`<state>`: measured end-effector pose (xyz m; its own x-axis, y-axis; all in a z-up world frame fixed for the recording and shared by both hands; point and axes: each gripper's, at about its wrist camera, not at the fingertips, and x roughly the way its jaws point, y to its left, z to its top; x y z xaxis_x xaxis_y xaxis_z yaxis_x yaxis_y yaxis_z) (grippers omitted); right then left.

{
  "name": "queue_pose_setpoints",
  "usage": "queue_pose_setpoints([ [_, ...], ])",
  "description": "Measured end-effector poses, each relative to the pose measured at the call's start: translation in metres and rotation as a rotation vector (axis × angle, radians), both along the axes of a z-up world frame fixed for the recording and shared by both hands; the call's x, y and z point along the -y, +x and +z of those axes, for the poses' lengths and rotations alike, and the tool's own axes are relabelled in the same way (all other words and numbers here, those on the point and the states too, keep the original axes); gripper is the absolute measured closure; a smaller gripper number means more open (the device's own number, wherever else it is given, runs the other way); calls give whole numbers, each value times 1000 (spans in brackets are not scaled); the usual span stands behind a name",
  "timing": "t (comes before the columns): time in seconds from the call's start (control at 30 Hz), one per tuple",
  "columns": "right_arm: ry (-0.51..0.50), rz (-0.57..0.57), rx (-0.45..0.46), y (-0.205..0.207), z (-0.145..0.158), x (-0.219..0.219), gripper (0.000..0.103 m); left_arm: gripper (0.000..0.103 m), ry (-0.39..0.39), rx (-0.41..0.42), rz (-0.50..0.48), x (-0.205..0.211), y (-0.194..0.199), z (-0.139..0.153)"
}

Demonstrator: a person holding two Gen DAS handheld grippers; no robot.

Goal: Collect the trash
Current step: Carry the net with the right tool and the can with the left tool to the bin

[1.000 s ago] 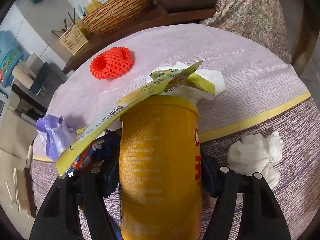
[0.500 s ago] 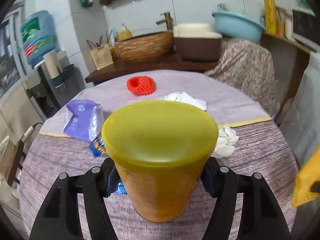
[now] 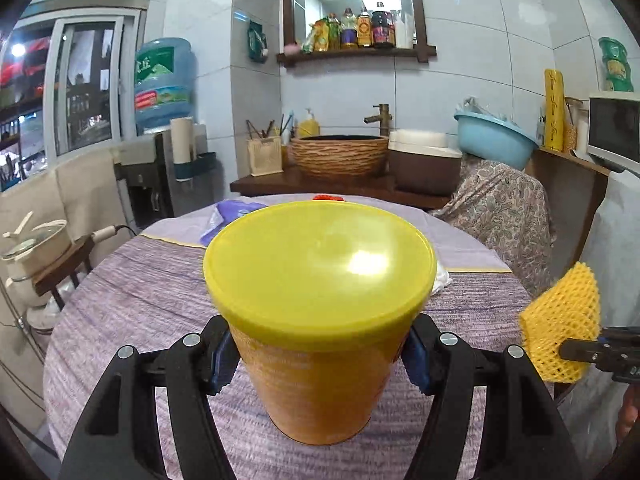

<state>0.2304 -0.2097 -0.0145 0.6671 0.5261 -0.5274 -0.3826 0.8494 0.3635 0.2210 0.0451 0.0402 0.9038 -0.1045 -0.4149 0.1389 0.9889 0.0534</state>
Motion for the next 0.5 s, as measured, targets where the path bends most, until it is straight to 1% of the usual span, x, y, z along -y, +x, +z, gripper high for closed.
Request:
queue_pose_setpoints([
  [0.1,8,2,-3,-3,-2,-1,86,38,18,15,-14,7,-21,1],
  [0.23,5,-10,13,-10,-2,0,86,38,-16,10,-50,14,-36,1],
  [0.3,2,-25,21,-13,-2,2,86,38,-20,8,-69,21,-40,0],
  [0.4,11,-62,28,-17,-3,12,86,38,-15,22,-96,39,-48,-1],
  [0.5,-17,-140,42,-21,-3,32,86,38,-39,25,-161,62,-53,-2],
])
